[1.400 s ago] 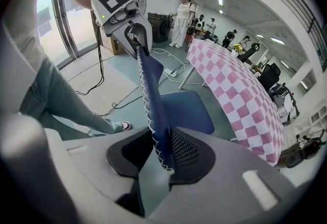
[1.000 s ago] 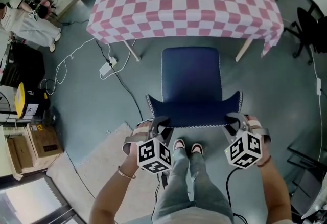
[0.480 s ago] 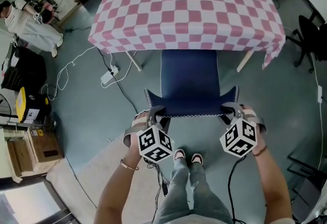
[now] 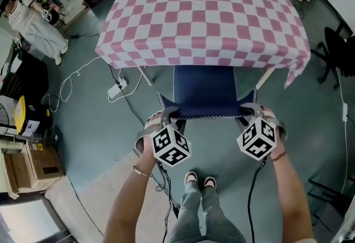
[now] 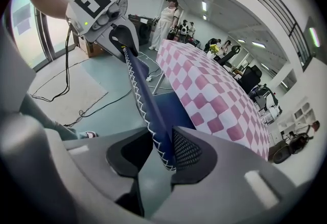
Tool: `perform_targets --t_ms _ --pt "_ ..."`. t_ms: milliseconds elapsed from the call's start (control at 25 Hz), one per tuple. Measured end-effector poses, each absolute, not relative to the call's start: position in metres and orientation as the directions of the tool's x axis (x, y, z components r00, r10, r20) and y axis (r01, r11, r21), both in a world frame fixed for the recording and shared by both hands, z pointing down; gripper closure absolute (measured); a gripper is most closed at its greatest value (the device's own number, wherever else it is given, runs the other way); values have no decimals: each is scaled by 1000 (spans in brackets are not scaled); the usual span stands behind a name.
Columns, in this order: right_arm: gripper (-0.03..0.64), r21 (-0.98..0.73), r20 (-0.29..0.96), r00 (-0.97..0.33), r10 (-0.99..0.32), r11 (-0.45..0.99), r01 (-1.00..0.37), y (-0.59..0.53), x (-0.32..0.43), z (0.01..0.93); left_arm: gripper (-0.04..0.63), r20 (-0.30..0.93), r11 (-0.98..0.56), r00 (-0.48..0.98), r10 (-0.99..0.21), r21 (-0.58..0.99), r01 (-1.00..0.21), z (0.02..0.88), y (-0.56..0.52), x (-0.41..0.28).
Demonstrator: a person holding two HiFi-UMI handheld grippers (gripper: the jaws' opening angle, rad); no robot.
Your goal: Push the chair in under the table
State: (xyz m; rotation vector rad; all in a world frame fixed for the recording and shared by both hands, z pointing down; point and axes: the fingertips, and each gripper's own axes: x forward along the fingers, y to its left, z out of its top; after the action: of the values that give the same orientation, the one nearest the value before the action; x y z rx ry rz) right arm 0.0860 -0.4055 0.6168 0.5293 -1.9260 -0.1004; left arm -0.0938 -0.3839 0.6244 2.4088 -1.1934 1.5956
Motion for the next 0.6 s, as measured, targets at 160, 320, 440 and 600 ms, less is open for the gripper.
perform_targets --t_ms 160,320,440,600 --pt "509 323 851 -309 -425 887 -329 -429 85 616 480 782 -693 175 -598 -395 -603 624 -407 -95" --pt "509 319 851 -310 -424 886 -336 -446 78 617 479 773 -678 157 -615 -418 -604 624 -427 -102" --pt "509 323 847 -313 -430 883 -340 -457 73 616 477 769 -673 146 -623 -431 -602 624 -440 -108" --pt "509 315 842 -324 -431 881 -352 -467 64 616 474 762 -664 127 -635 -455 -593 624 -455 -118"
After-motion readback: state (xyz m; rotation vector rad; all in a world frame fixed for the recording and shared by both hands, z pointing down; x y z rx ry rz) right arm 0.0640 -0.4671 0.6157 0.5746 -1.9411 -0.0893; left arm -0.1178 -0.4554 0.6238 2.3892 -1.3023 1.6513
